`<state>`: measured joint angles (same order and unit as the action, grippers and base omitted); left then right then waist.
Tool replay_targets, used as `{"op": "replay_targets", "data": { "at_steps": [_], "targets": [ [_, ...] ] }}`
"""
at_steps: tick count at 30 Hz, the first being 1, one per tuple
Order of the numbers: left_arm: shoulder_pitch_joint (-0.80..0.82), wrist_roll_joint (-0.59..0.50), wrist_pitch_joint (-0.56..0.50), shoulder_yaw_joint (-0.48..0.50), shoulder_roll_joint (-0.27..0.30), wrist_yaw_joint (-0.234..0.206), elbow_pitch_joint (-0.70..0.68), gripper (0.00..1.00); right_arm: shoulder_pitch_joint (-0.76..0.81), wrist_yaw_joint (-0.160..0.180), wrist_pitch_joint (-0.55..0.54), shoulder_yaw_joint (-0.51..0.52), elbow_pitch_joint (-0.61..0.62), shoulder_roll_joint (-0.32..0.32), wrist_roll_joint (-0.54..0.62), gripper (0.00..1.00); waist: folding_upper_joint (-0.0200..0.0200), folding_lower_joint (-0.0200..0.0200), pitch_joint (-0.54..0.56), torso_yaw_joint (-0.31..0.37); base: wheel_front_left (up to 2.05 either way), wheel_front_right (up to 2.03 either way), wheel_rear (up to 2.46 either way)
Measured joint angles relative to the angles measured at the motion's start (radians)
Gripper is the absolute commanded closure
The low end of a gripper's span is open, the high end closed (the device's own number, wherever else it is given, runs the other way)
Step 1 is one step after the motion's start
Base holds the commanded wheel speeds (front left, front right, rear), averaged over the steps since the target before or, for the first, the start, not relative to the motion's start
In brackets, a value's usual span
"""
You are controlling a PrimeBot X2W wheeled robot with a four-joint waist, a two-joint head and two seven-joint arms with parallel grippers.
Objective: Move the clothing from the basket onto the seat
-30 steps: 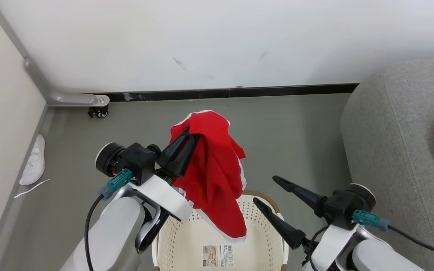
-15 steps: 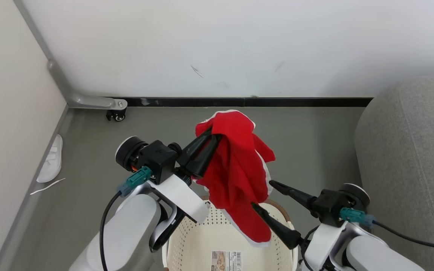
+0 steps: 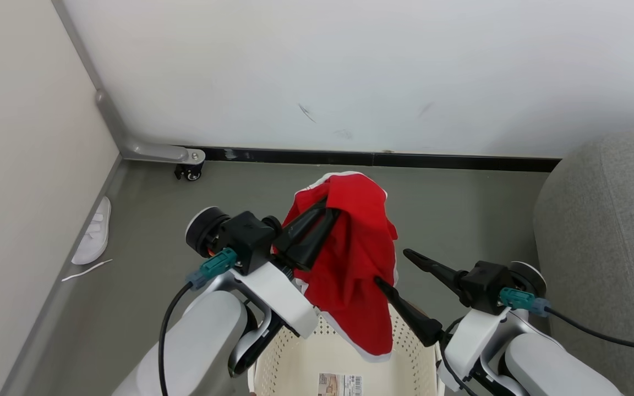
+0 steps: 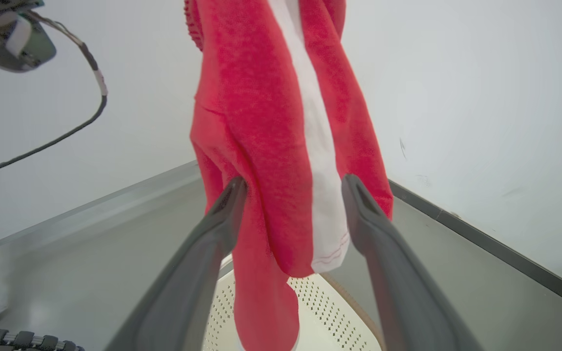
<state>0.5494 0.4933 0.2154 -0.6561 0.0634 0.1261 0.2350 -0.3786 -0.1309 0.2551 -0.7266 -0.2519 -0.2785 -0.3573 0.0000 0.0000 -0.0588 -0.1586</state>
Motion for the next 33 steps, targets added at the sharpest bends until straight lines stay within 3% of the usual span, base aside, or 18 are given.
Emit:
{"op": "replay_targets", "data": {
  "at_steps": [14,15,16,18,19,32,33],
  "targets": [
    [0.000,0.017,-0.029,-0.076,-0.001,0.000,-0.029,1.00,-0.025,0.000,0.000,0.013,-0.079,0.041,0.000,0.00,0.0000,-0.0001,0.011,-0.027,0.00,0.00,0.00],
    [0.000,0.017,-0.029,-0.078,-0.001,0.000,-0.031,1.00,-0.027,0.000,0.000,0.013,-0.082,0.045,-0.001,0.16,0.0000,0.0000,0.011,-0.028,0.00,0.00,0.00],
    [0.000,0.019,-0.029,-0.081,-0.001,0.000,-0.033,1.00,-0.029,0.000,0.000,0.013,-0.084,0.049,-0.001,0.56,0.0000,0.0000,0.011,-0.030,0.00,0.00,0.00],
    [0.000,0.026,-0.029,-0.088,-0.001,0.000,-0.037,1.00,-0.036,0.000,0.000,0.015,-0.088,0.054,-0.002,0.93,0.0000,0.0000,0.011,-0.033,0.00,0.00,0.00],
    [0.000,0.026,-0.029,-0.091,-0.001,0.000,-0.039,1.00,-0.037,0.000,0.000,0.017,-0.088,0.055,-0.002,1.00,0.0000,-0.0001,0.011,-0.034,0.00,0.00,0.00],
    [-0.001,0.033,-0.030,-0.076,0.005,0.000,-0.039,1.00,-0.037,0.000,0.000,0.036,-0.112,0.063,-0.015,1.00,0.0000,0.0000,0.011,-0.035,0.00,0.00,0.00],
    [-0.001,0.033,-0.030,-0.074,0.005,0.000,-0.038,0.79,-0.037,0.000,0.000,0.039,-0.111,0.063,-0.015,1.00,0.0000,0.0000,0.011,-0.034,0.00,0.00,0.00]
  ]
}}
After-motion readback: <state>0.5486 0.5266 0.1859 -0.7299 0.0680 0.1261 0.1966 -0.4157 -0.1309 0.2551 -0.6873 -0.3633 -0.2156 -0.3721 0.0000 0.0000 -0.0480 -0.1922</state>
